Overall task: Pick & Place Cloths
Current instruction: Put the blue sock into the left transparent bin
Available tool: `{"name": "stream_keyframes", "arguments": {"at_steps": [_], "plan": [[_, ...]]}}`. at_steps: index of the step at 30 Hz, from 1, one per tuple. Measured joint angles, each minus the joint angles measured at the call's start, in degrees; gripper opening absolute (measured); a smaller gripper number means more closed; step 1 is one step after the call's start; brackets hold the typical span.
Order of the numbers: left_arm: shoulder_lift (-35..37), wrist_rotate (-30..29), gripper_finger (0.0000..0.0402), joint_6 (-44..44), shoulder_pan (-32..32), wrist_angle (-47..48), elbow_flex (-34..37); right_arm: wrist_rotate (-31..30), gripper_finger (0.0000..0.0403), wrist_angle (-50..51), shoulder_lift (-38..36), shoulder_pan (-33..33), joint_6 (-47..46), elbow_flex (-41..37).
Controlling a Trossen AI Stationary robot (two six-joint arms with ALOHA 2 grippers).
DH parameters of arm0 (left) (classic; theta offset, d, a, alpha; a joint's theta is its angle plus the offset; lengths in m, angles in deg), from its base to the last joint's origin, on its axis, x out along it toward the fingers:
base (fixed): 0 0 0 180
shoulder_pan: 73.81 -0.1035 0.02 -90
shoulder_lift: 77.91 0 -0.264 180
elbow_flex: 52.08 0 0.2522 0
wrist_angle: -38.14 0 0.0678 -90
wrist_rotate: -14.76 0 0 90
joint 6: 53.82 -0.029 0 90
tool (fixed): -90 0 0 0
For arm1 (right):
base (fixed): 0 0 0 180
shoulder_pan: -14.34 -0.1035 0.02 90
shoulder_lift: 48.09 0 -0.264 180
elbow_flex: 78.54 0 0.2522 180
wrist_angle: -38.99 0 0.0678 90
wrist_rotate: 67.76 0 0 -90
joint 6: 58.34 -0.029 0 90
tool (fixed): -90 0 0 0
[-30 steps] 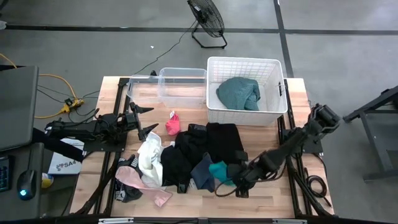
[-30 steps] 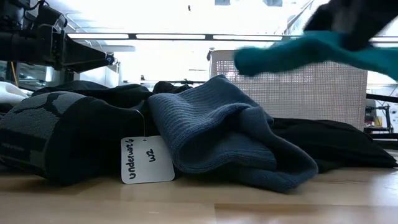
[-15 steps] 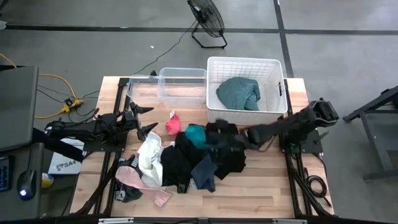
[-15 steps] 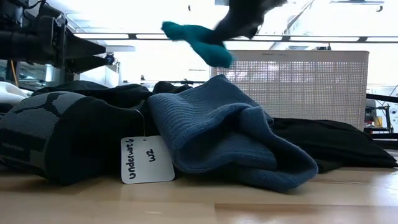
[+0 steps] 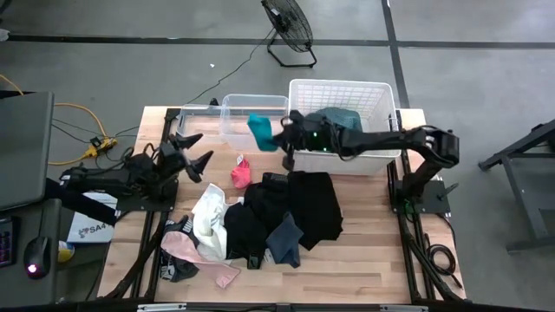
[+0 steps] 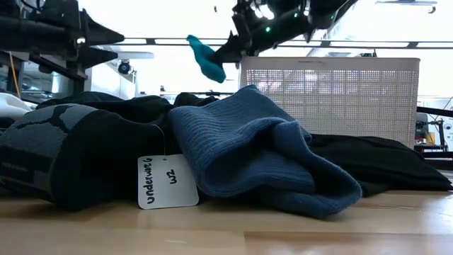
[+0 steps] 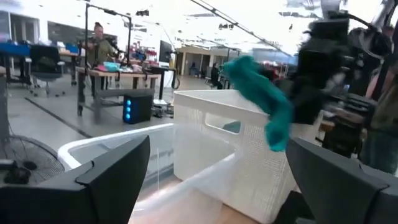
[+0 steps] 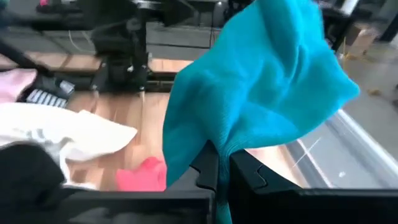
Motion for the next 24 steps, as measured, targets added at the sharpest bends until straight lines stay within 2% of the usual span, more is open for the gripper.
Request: {"name": "stream_keyframes", "arguments": {"at_steps": [6, 10, 15, 20, 24], "plan": [[-13.4, 0.83, 0.0367, -2.72, 0.02, -4.68, -1.51, 1.17, 0.0004, -6.59, 4.14, -0.17, -4.47, 0.06], [-22.08, 1.16, 0.0367, -2.81, 0.04, -10.16, -3.77, -5.56, 0.0004, -9.46, 5.56, -3.34, -6.15, 0.08], [-30.51, 1.87, 0.0367, -2.64, 0.04, -10.37, -7.57, -12.1, 0.0004, -10.86, 5.49, -5.7, -8.29, 0.01], [-37.77, 3.77, 0.0367, -4.72, 0.07, -10.23, -11.63, -11.81, 0.0004, -11.91, 5.35, -5.46, -9.08, -0.1], [-41.77, 3.74, 0.0367, -6.85, 0.04, -9.99, -15.47, -9.3, 0.0004, -12.72, 5.28, -4.09, -8.84, 0.46]]}}
